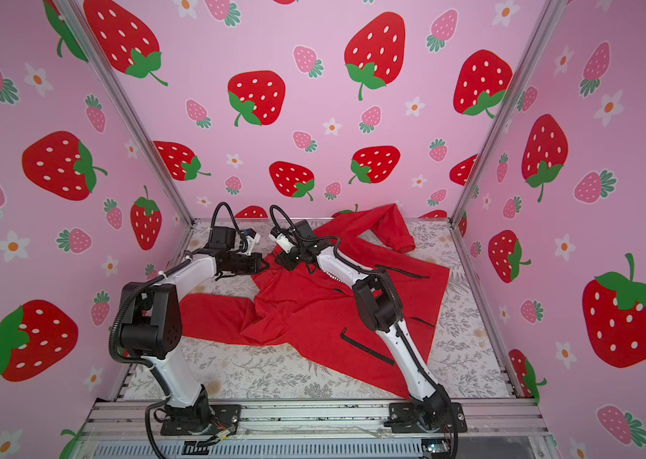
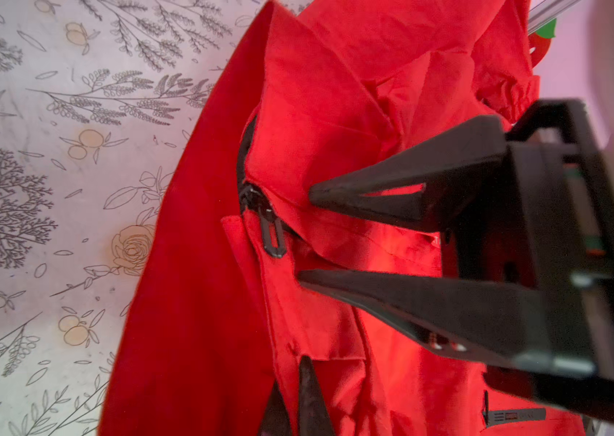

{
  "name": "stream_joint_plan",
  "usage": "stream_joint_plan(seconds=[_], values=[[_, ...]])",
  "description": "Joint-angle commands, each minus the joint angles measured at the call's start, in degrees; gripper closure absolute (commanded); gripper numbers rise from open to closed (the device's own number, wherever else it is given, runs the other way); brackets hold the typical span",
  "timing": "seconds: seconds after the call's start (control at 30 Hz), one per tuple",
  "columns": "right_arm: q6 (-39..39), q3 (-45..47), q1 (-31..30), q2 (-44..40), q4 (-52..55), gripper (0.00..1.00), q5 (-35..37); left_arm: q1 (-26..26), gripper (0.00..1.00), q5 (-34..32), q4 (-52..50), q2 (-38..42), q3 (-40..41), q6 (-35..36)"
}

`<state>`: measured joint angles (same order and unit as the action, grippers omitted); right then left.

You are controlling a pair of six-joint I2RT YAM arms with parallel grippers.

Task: Unzip the jacket
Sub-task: Unzip the zipper on the jacket.

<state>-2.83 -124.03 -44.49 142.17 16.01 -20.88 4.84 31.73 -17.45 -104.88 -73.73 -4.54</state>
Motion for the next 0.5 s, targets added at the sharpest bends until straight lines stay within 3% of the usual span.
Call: stream_joint_plan(seconds=[0.0, 0.2, 0.47], values=[[0.61, -2.41, -0.42, 1.53, 0.95, 0.58, 0.77, 0.61, 1.0, 3.13, 1.87, 1.25, 0.25, 0.41], [2.01, -2.95, -0.35, 2.27, 0.71, 0.69, 5.11, 1.01, 1.0, 2.78, 1.59, 2.3, 0.61, 0.93], [1.33, -2.72, 0.05, 1.49, 0.1, 0.96, 2.54, 1.31, 1.0, 1.16, 0.02, 2.03, 0.09, 1.35]])
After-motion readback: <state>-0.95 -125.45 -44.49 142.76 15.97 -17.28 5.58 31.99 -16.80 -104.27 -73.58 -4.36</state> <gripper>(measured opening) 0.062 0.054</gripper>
